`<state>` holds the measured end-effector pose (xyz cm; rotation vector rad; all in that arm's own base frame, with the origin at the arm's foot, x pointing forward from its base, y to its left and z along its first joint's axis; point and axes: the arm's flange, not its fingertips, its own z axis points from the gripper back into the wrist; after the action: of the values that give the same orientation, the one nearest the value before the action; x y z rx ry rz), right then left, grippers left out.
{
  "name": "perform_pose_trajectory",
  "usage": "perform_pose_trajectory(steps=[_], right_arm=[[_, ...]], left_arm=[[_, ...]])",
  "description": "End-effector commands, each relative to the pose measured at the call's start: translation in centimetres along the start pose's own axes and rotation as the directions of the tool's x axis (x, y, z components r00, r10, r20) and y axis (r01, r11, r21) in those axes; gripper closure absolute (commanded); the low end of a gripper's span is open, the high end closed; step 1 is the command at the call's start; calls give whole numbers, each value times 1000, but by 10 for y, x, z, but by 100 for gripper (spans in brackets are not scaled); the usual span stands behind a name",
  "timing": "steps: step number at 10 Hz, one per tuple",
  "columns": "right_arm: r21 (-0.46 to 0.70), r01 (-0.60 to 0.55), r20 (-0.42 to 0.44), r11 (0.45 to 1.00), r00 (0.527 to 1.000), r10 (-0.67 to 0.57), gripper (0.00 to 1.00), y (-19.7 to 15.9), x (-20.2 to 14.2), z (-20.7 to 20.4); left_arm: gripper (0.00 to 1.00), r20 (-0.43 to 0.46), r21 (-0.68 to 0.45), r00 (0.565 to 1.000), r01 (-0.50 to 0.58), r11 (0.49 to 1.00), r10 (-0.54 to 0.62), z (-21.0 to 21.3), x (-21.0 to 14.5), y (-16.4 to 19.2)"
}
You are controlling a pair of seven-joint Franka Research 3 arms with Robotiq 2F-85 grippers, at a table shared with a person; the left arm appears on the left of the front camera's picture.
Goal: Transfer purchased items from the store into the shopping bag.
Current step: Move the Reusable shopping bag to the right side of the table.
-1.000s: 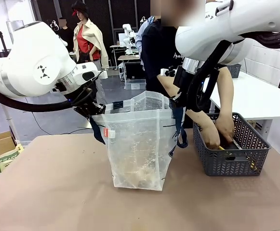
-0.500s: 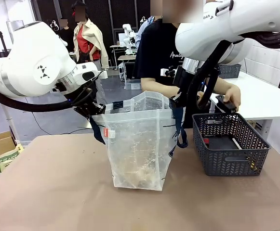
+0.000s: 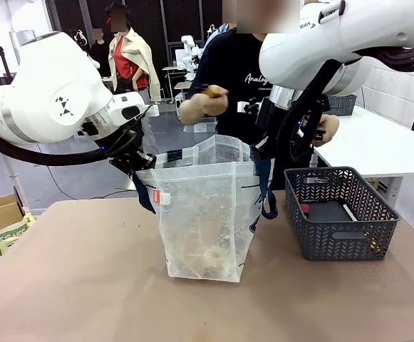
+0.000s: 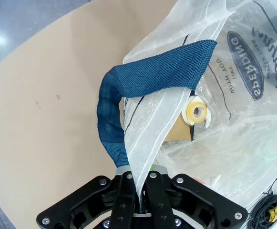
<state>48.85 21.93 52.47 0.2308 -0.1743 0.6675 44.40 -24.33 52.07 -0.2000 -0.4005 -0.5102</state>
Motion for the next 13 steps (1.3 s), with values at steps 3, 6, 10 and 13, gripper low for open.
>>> perform_pose_trajectory(steps=[3, 6, 10, 13], right_arm=[[-1, 3, 2, 1000, 1000, -3, 100, -1, 0, 0], [-1, 3, 2, 1000, 1000, -3, 100, -1, 0, 0], [-1, 3, 2, 1000, 1000, -3, 100, -1, 0, 0], [-1, 3, 2, 1000, 1000, -3, 100, -1, 0, 0]], left_arm=[[100, 5, 2, 1000, -2, 1000, 2, 3, 0, 2], [100, 5, 2, 1000, -2, 1000, 2, 3, 0, 2], [100, 5, 2, 1000, -2, 1000, 2, 3, 0, 2], [100, 5, 2, 1000, -2, 1000, 2, 3, 0, 2]])
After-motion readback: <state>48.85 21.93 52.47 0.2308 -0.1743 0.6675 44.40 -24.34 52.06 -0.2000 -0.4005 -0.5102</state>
